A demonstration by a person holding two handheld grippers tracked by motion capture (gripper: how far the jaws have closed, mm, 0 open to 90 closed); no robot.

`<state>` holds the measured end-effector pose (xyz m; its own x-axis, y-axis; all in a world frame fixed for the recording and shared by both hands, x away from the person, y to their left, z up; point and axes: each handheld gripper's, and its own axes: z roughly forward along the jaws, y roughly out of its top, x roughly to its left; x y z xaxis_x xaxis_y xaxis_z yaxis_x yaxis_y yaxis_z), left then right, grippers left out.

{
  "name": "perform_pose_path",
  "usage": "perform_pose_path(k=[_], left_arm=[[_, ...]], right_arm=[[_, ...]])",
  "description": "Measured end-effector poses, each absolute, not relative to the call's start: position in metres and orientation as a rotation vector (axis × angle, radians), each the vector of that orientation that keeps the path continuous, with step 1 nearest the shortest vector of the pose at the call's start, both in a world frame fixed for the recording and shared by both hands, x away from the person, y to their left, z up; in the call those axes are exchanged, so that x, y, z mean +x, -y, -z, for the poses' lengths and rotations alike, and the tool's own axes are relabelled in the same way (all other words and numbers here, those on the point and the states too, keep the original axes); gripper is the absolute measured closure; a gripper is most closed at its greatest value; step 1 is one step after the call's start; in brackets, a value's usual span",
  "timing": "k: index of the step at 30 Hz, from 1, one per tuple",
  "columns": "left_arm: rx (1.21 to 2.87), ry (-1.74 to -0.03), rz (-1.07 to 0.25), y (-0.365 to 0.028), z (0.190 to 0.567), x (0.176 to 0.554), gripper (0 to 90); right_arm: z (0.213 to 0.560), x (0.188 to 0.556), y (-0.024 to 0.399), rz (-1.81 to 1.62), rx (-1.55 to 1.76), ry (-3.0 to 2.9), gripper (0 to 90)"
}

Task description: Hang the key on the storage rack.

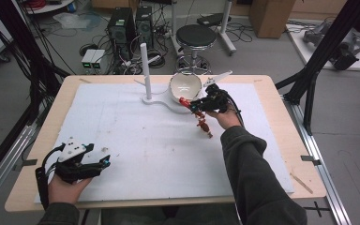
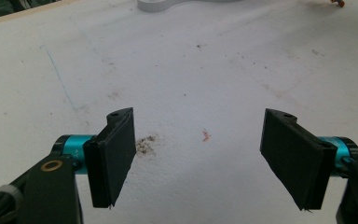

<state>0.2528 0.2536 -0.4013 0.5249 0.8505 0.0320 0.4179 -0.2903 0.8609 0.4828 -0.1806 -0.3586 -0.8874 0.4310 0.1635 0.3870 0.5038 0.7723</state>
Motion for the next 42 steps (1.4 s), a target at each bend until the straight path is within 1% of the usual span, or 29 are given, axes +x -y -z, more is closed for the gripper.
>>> perform_pose_path(k=[7,18,42], left_arm=[[1.908,-1.039,-0.633,-0.254,0.401,0.253,26.9],[1.901,-1.04,-0.632,-0.254,0.401,0.252,26.9],[1.9,-1.037,-0.638,-0.254,0.4,0.253,26.9]], right_arm=[[0.343,0.483,0.171,-1.392,0.683,-2.666,75.2],[0.328,0.486,0.153,-1.412,0.643,-2.67,75.2],[0.315,0.495,0.12,-1.451,0.608,-2.673,75.2]])
